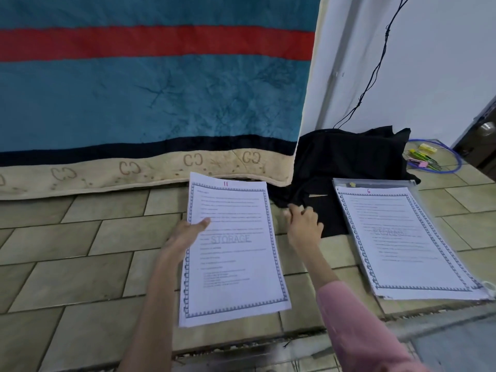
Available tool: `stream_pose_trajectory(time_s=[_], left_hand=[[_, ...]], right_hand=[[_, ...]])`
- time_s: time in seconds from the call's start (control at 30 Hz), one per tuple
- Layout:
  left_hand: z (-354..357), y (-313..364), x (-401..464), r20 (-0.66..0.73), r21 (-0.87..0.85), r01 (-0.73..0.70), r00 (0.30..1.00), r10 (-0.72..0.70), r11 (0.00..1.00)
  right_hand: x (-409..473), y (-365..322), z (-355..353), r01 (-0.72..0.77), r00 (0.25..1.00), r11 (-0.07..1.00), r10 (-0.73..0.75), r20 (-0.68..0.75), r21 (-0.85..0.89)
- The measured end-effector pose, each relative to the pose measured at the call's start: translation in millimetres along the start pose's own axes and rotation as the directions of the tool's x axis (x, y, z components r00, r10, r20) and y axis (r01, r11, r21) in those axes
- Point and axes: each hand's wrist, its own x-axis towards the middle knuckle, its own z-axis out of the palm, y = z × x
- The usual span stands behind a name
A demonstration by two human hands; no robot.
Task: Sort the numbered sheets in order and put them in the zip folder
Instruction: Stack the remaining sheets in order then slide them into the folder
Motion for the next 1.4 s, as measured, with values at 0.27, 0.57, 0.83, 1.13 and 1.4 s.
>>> stream_pose_trajectory(time_s=[0.27,0.57,0.83,1.13,1.4], left_hand=[[10.7,4.9,9.3,0.045,0.074,0.038,0.998,-0.041,0.997],[47.5,-6.0,19.5,0.006,0.039,0.068,0.998,-0.068,0.997],[57.7,32.4,-0.9,-0.047,0.185,-0.116,0.991,0.126,0.976],[154.2,117.2,-24.9,0.248,-0.135,-0.244,0.93,0.271,0.96],[316.9,68.4,2.8,0.31,0.135,-0.235,0.933,0.184,0.962]], right_hand=[[-4.0,9.6,-5.5,0.025,0.998,0.998,-0.022,-0.065,0.049],[-0.1,44.4,-21.8,0.002,1.0,0.893,-0.015,0.025,0.45],[-2.4,63.7,-28.4,-0.1,0.979,0.794,-0.03,0.203,0.599],[-8.4,120.5,-118.4,-0.146,0.959,0.422,-0.161,0.233,0.895],[30.0,233.3,-154.3,-0.215,0.967,0.839,0.256,-0.013,0.5]])
